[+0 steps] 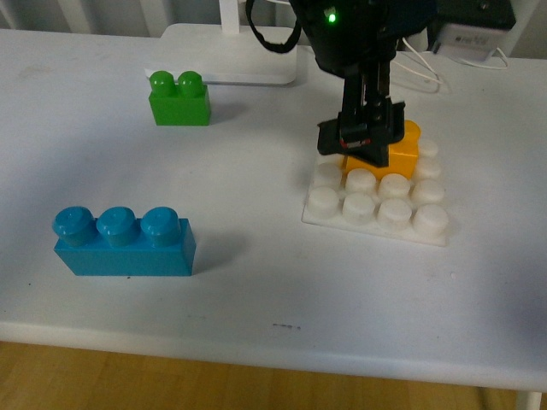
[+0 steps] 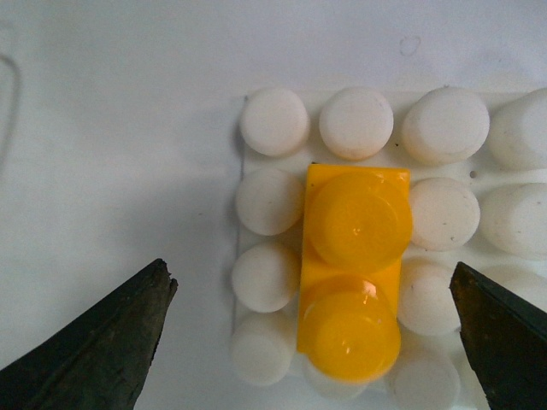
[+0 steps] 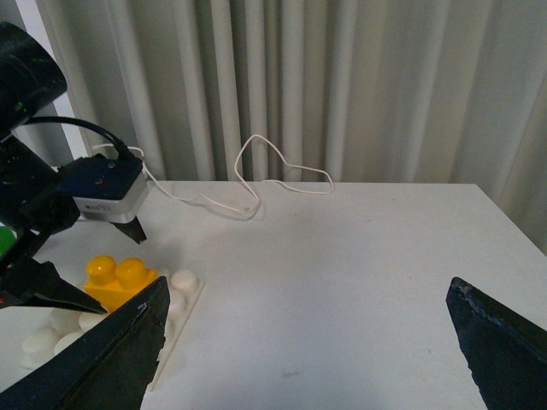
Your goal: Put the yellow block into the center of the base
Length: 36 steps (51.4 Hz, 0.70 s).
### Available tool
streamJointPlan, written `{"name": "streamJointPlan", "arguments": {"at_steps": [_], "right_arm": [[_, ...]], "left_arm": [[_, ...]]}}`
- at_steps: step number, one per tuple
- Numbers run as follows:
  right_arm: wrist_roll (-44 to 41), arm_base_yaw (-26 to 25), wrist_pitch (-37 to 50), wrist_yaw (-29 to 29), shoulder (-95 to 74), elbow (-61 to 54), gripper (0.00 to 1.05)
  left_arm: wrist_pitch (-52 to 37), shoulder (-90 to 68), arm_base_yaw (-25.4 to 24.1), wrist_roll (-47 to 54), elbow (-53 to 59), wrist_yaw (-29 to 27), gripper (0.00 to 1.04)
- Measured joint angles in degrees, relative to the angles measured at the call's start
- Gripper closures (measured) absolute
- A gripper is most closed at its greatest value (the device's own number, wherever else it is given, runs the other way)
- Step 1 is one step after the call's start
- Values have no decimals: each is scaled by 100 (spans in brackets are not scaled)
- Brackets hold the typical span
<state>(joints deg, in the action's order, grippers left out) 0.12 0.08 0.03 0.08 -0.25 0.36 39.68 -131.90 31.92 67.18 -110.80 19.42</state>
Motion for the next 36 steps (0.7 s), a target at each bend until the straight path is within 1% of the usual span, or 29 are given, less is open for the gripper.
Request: {"name": "streamJointPlan", "arguments": {"at_steps": [7, 12, 15, 21, 26, 36], "right_arm": [[0, 0, 0, 0, 0, 0, 9], [0, 0, 0, 0, 0, 0, 9], [-2, 0, 0, 0, 0, 0, 9], [0, 0, 0, 0, 2, 0, 9], [0, 0, 0, 0, 0, 0, 9], [-2, 0, 0, 0, 0, 0, 9]], "left_arm": [[-229, 616, -55, 22, 289, -57, 6], [-798, 1268, -87, 61, 804, -256, 6], [-1244, 1633, -114, 48, 1172, -402, 6], [-2455, 2369, -186, -131, 2033, -802, 6], [-3567, 3049, -291, -520, 2889, -1150, 6], [-5149, 4478, -511, -1427, 4599, -1781, 6]]}}
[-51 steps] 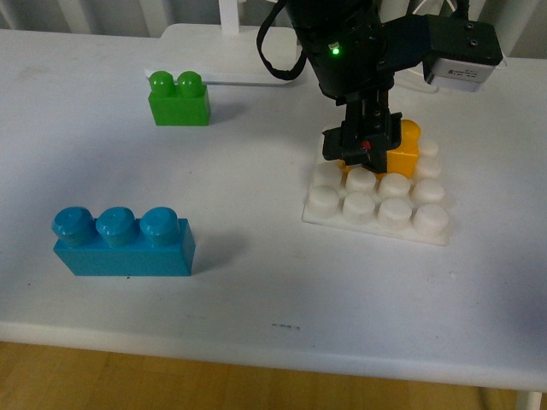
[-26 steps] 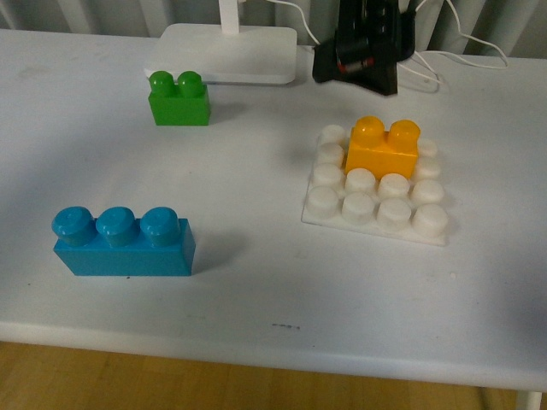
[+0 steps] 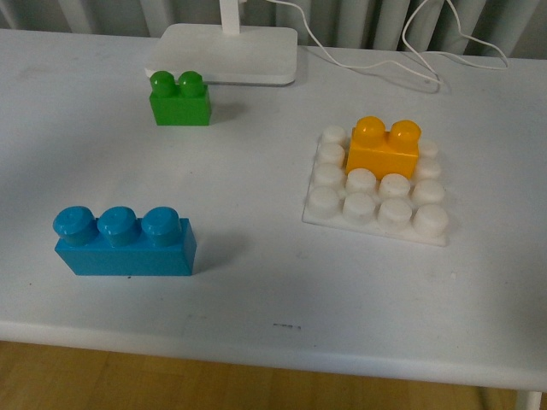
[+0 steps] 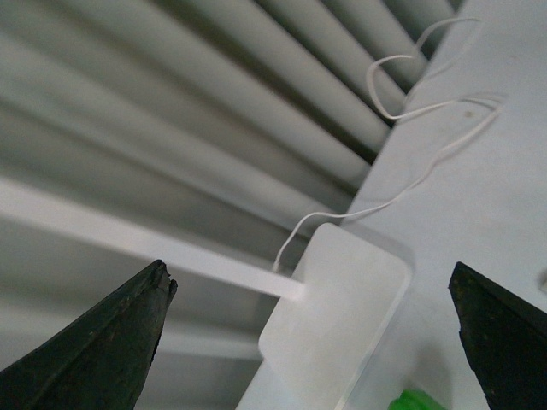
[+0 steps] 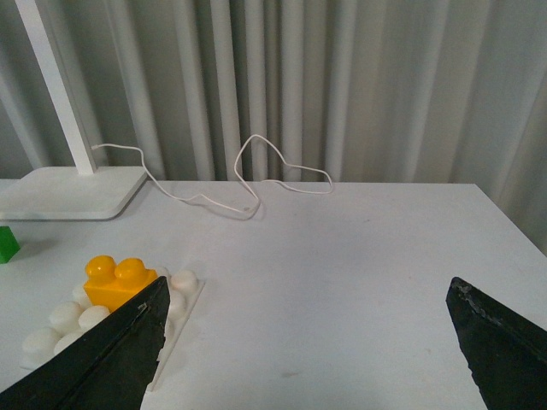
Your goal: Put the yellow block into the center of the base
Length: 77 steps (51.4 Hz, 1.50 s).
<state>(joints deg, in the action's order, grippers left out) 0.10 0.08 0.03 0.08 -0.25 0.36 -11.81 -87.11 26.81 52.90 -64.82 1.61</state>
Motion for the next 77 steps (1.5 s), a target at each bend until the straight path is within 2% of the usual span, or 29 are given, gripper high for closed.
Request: {"name": "streamJointPlan", "arguments": {"at_steps": [5, 13, 23, 32, 33, 35, 38, 43, 55, 60, 71, 75, 77], "right_arm": [[2, 0, 0, 0, 0, 0, 9], [0, 0, 0, 0, 0, 0, 9], [2, 0, 0, 0, 0, 0, 9], [2, 0, 0, 0, 0, 0, 9], [2, 0, 0, 0, 0, 0, 9], [0, 0, 0, 0, 0, 0, 9], [2, 2, 0, 0, 0, 0, 9], [2, 0, 0, 0, 0, 0, 9], [2, 2, 0, 2, 0, 0, 9], [2, 0, 0, 2, 0, 0, 9], [0, 0, 0, 2, 0, 0, 9], [0, 0, 0, 0, 0, 0, 9], [0, 0, 0, 0, 2, 0, 9]], "left_arm": [[-564, 719, -101, -463, 811, -293, 6], [-1475, 1963, -315, -1266, 2260, -1082, 6], [-1366, 3193, -522, -2273, 3598, -1537, 6], [-1368, 3335, -529, -2586, 3659, -1572, 7], [-1384, 3368, -529, -2883, 3696, -1827, 12], [-1419, 3438, -560, -3250, 3788, -2002, 17], [-1475, 3646, -710, -4011, 4068, -1989, 28], [-1530, 3963, -994, -4739, 4494, -1823, 44], [-1563, 4597, -1482, -5174, 5174, -1311, 80], [-1547, 4970, -1729, -5239, 5488, -1056, 101], [-1320, 5580, -2061, -5276, 5873, -737, 101], [-1187, 5803, -2433, -5278, 5976, -245, 101], [-1102, 5954, -2612, -5281, 6037, -216, 101]]}}
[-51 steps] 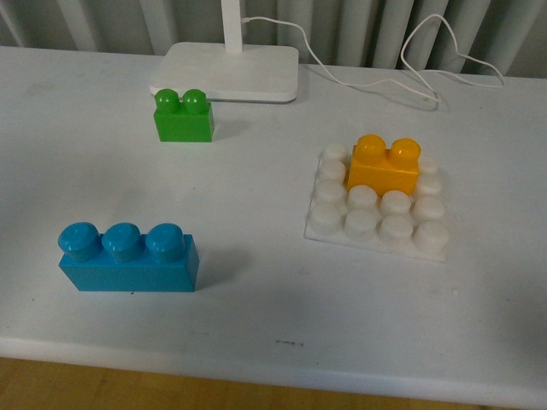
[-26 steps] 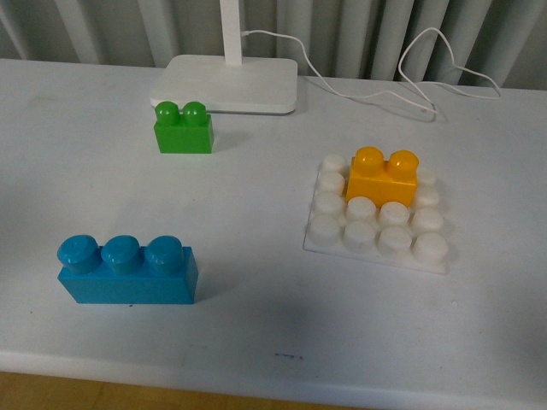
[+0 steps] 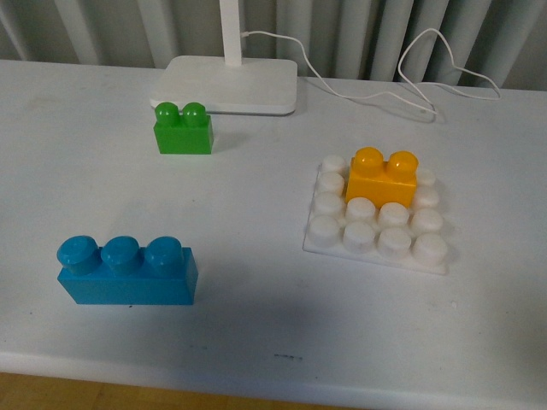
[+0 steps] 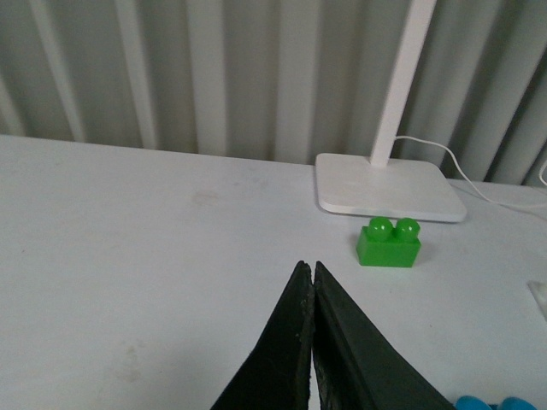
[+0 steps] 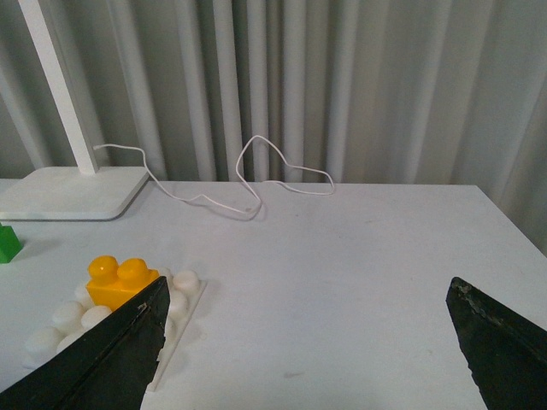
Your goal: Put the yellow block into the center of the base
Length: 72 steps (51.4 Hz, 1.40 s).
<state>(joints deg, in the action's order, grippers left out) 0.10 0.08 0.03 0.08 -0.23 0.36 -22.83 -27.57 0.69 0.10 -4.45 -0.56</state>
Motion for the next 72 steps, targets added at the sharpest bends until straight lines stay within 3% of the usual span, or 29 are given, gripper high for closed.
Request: {"name": "streamJointPlan", "arguments": {"at_steps": [36, 44, 49, 60, 64, 72], "right_arm": [[2, 0, 0, 0, -2, 0, 9], [2, 0, 0, 0, -2, 0, 9], [0, 0, 0, 2, -2, 0, 9], [2, 0, 0, 0, -2, 0, 9], [0, 0, 0, 0, -2, 0, 9], [0, 2, 0, 0, -2, 0, 9]], "left_arm": [[957, 1449, -55, -17, 378, 57, 101], [1272, 1766, -55, -17, 378, 57, 101], [2175, 2492, -55, -17, 376, 59, 101], [2271, 2723, -55, -20, 376, 57, 100], [2271, 2730, -55, -22, 376, 57, 87], [2271, 2732, -55, -22, 376, 57, 49]]}}
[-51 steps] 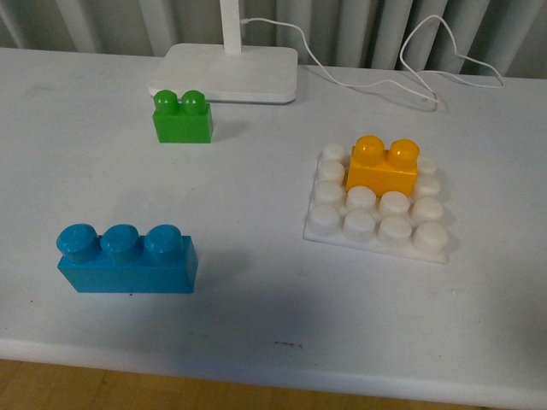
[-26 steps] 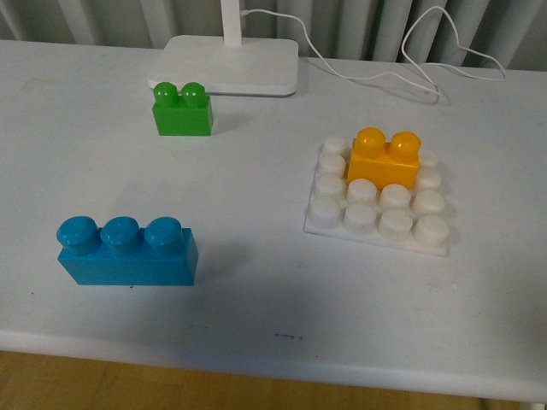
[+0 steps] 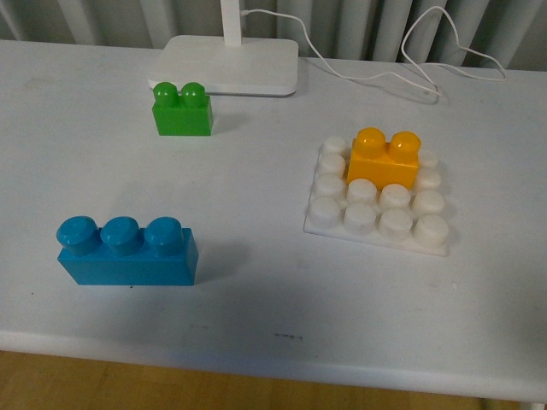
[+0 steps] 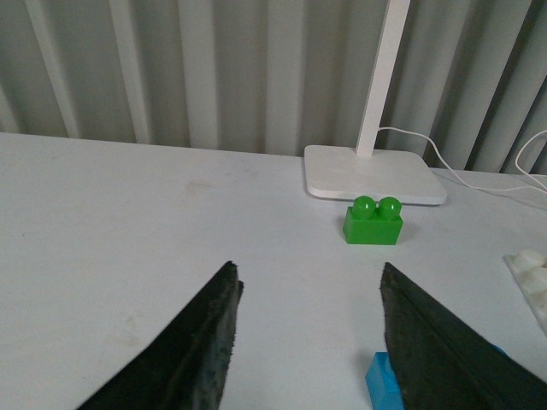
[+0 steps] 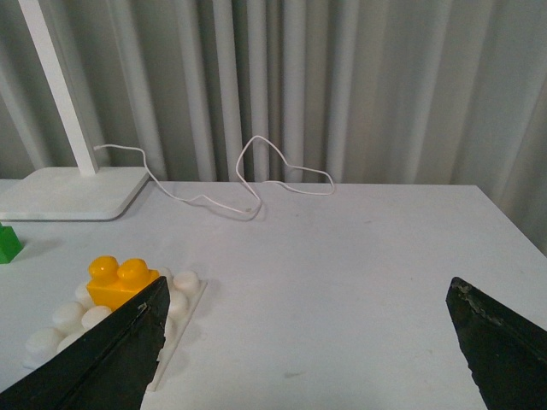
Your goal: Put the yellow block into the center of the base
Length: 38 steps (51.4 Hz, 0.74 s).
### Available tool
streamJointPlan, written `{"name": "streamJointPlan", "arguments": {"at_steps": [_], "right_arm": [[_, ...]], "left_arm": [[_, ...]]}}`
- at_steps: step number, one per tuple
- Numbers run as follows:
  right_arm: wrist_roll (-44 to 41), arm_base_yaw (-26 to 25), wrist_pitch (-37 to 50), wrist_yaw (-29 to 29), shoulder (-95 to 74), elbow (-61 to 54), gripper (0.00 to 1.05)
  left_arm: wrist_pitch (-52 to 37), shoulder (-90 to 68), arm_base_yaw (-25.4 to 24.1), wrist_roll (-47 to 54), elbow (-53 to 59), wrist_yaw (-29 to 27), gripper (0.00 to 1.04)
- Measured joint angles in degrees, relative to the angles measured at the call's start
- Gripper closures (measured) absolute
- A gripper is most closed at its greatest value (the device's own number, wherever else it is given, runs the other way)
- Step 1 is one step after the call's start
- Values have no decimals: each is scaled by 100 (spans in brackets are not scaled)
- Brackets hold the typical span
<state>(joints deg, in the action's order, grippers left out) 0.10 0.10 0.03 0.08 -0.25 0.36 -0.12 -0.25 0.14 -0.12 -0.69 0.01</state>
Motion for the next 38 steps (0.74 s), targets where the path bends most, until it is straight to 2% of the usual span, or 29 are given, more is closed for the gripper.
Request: {"name": "streamJointPlan", "arguments": {"at_steps": [10, 13, 38], "right_arm": [[0, -2, 0, 0, 2, 0, 9], [2, -2, 0, 0, 0, 0, 9], [2, -2, 0, 0, 2, 0, 9]], "left_arm": [[0, 0, 0, 4, 0, 0, 5], [0, 0, 0, 2, 0, 0, 7], [0, 0, 0, 2, 0, 0, 6]]}}
